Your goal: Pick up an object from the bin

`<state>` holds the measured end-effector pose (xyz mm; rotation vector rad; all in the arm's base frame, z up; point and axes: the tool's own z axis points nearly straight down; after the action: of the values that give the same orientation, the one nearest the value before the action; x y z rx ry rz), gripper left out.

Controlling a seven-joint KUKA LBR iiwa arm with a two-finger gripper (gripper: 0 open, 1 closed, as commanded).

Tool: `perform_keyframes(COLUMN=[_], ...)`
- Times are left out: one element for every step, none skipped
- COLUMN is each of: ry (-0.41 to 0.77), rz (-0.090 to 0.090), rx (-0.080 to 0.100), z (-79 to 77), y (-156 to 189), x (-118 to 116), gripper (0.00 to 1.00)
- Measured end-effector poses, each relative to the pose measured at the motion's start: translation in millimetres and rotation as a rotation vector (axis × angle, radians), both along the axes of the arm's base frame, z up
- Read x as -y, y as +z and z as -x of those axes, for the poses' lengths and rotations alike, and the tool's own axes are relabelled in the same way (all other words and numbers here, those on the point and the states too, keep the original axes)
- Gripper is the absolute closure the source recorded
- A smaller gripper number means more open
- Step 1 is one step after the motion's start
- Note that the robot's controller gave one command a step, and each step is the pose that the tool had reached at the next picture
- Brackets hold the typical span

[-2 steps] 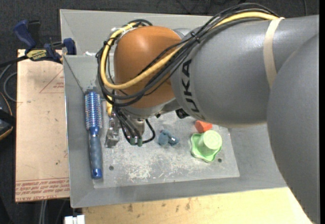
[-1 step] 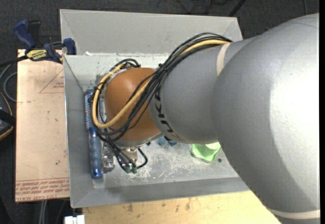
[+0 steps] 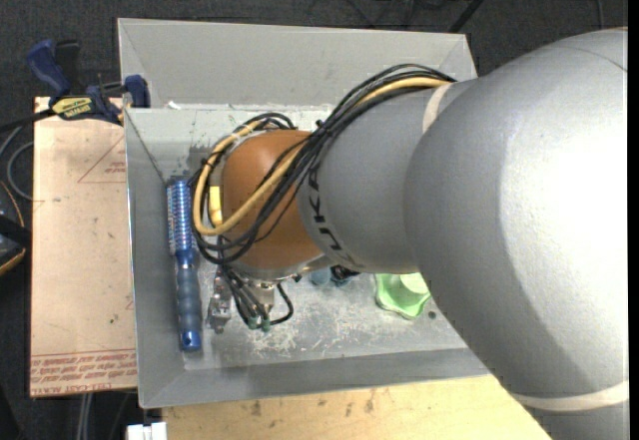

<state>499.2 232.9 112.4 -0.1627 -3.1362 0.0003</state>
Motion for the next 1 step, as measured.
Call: perform_keyframes(ry=[0.125], rz=[0.003], rx=[0.005], z=[-43.1], y=[-3.6], x=[91.0], gripper=[1.00])
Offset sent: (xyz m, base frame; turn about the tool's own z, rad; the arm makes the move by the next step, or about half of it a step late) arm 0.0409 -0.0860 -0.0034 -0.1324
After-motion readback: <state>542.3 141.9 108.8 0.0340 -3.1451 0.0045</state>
